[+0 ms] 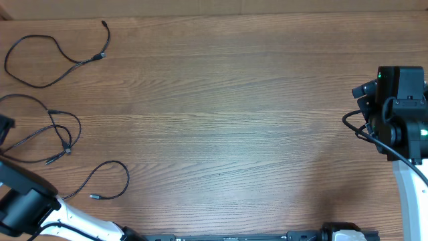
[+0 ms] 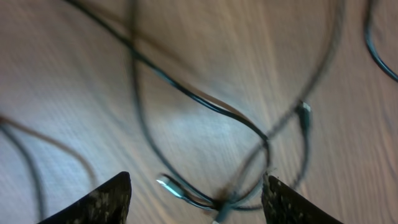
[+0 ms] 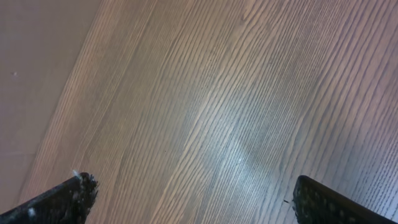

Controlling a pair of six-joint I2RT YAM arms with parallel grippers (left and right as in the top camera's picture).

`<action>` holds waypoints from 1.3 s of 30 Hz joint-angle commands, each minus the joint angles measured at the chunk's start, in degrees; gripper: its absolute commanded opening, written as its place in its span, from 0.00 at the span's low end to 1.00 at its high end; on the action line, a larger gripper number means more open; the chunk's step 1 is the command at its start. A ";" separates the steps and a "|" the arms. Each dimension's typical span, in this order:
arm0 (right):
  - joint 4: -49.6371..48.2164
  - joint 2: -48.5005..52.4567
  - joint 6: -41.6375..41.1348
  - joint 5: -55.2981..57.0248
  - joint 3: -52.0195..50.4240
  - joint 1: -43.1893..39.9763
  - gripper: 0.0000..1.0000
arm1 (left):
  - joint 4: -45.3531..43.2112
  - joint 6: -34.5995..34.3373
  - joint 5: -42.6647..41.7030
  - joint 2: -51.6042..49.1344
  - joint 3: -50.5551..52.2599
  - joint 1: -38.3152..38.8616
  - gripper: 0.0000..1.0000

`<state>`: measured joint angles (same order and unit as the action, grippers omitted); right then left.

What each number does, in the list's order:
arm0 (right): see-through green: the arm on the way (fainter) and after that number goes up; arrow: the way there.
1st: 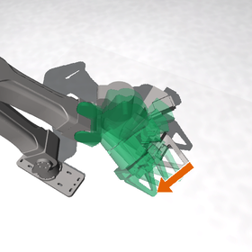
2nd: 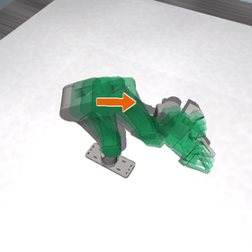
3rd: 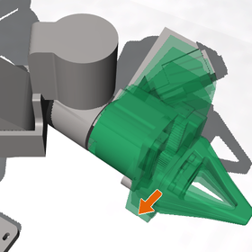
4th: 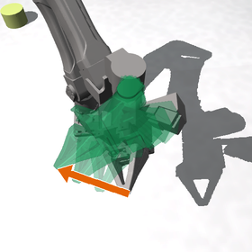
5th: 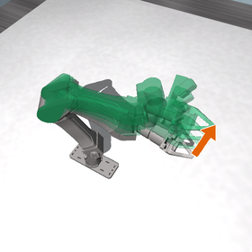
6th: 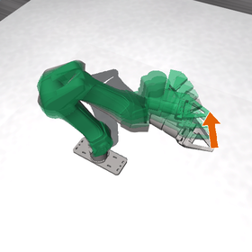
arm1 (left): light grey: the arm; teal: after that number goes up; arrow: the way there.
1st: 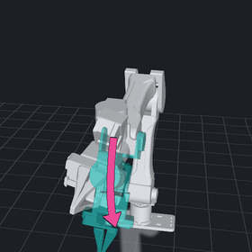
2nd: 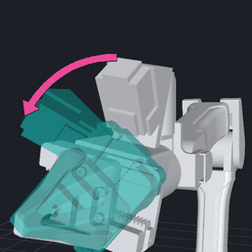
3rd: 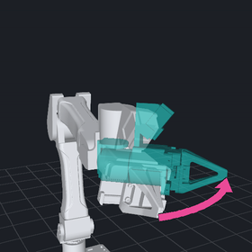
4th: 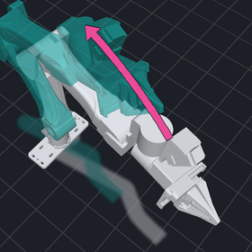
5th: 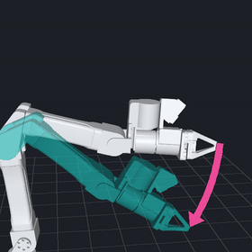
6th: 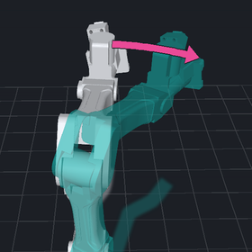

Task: Untangle cables

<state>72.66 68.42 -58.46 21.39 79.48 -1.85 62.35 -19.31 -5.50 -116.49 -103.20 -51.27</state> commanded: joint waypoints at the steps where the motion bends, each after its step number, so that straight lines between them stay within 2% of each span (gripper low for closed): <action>1: -0.31 -0.15 0.22 0.85 0.39 -0.15 1.00 | 0.17 -2.69 -2.40 -2.16 0.31 2.75 0.90; 3: -0.31 -0.15 0.22 0.85 0.39 -0.15 1.00 | 0.20 -5.05 -0.39 -3.26 0.31 4.33 0.93; 8: -0.31 -0.15 0.22 0.85 0.39 -0.15 1.00 | 0.11 -5.25 5.70 -6.36 0.31 7.23 0.97; 13: -0.31 -0.15 0.22 0.87 0.39 -0.15 1.00 | -1.62 -6.03 6.49 -9.55 0.31 7.80 0.95; 14: -0.31 -0.15 0.22 0.85 0.39 -0.15 1.00 | -2.19 -6.03 6.62 -9.84 0.31 7.67 0.91; 17: -0.31 -0.15 0.22 0.85 0.39 -0.15 1.00 | -3.54 -6.03 6.58 -9.86 0.31 7.37 0.89; 21: -0.31 -0.15 0.22 0.85 0.39 -0.15 1.00 | -4.52 -7.26 6.56 -9.88 0.63 7.26 0.91; 29: -0.31 -0.15 0.22 0.85 0.39 -0.15 1.00 | -6.10 -17.90 5.95 -9.88 2.10 7.41 0.93; 36: -0.31 -0.15 0.22 0.85 0.39 -0.15 1.00 | -9.22 -29.92 6.10 -9.88 7.54 7.41 0.92; 39: -0.31 -0.15 0.22 0.85 0.39 -0.15 1.00 | -14.56 -29.70 6.14 -9.88 10.25 7.41 0.90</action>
<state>72.62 68.42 -58.46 21.39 79.48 -1.85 51.79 -45.15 0.05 -126.23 -95.74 -43.59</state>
